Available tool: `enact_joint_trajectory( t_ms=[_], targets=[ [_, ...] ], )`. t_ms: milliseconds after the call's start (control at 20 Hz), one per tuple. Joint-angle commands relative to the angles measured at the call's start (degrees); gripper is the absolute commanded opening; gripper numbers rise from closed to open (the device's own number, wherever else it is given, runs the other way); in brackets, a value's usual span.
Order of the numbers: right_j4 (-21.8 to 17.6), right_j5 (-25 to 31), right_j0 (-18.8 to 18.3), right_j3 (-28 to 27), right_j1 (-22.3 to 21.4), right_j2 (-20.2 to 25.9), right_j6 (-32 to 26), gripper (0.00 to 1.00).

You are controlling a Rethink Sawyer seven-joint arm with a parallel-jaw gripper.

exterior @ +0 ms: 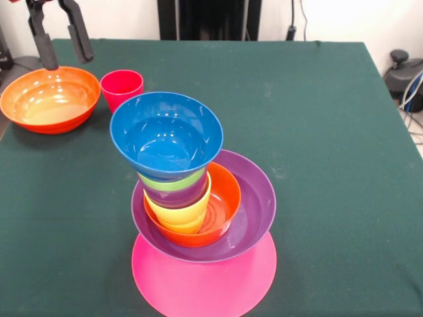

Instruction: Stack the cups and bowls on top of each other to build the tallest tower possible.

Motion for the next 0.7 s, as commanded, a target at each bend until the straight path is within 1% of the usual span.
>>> enact_joint_trajectory(
  t_ms=[50, 200, 350, 500, 700],
  targets=[
    [-4.22, -2.66, 0.2, 11.1, 0.25, -5.59, -2.94, 1.0],
    [-4.43, -4.58, 0.09, 13.34, 1.02, -7.5, -0.59, 1.0],
    [-4.43, -5.57, 0.26, 14.26, 2.18, -9.23, 0.33, 1.0],
    [-4.87, -7.63, 0.73, 15.26, 3.48, -11.57, 1.55, 1.0],
    [-4.75, -10.35, 1.22, 16.72, 4.19, -13.87, 2.72, 1.0]
  ],
)
